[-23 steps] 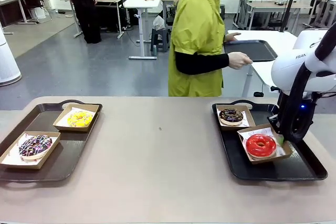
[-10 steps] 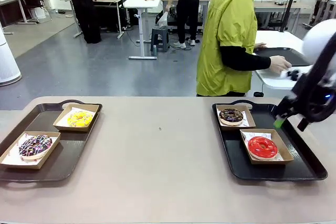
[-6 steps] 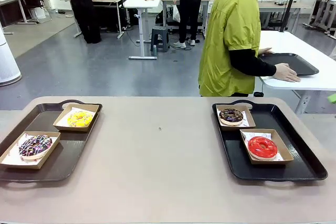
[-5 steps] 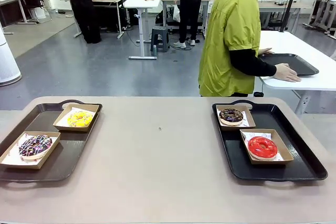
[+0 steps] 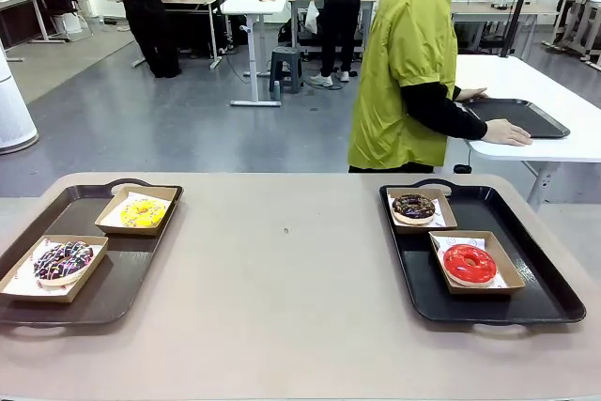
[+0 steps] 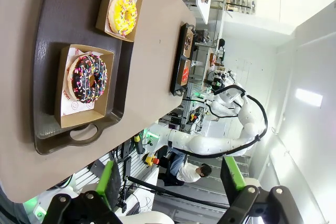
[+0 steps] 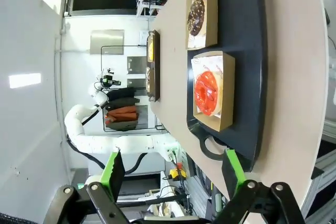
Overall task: Individually package the donuts and arrange them on the tray.
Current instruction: Place the picked Paper togo box on the Handle tray.
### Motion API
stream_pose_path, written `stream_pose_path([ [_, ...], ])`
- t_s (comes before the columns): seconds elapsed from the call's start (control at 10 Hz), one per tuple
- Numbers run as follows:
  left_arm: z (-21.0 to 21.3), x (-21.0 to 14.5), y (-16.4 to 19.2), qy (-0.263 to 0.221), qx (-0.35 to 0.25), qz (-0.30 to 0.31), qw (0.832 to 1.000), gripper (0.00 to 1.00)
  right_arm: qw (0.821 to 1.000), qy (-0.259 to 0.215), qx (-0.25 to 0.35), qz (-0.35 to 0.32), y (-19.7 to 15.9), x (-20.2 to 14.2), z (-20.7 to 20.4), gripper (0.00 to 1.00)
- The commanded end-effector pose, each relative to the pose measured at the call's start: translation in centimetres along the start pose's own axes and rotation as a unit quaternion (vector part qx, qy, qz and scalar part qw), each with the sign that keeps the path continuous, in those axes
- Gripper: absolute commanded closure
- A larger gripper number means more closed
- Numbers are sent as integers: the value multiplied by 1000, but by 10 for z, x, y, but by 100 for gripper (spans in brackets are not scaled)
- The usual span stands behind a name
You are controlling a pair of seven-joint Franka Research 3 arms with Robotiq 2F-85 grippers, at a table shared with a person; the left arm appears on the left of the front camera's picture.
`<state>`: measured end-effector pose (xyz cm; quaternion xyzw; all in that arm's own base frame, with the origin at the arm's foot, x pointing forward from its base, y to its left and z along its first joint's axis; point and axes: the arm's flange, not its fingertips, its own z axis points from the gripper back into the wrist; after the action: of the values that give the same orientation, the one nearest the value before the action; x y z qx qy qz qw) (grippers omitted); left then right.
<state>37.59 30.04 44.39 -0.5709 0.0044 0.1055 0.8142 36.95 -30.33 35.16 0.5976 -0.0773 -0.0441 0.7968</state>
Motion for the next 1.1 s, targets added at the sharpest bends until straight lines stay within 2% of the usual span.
stream_pose_path([
  [0.0, 0, -2, -3, -1, 0, 5, 1000, 0, 998, -12, 10, 53, 9, 13, -2, 3],
  [0.1, 0, -2, -3, -1, 0, 5, 1000, 0, 1000, 0, 0, 0, 0, 0, 0, 3],
  [1.0, 0, -2, -3, -1, 0, 5, 1000, 0, 1000, 0, 0, 0, 0, 0, 0, 3],
])
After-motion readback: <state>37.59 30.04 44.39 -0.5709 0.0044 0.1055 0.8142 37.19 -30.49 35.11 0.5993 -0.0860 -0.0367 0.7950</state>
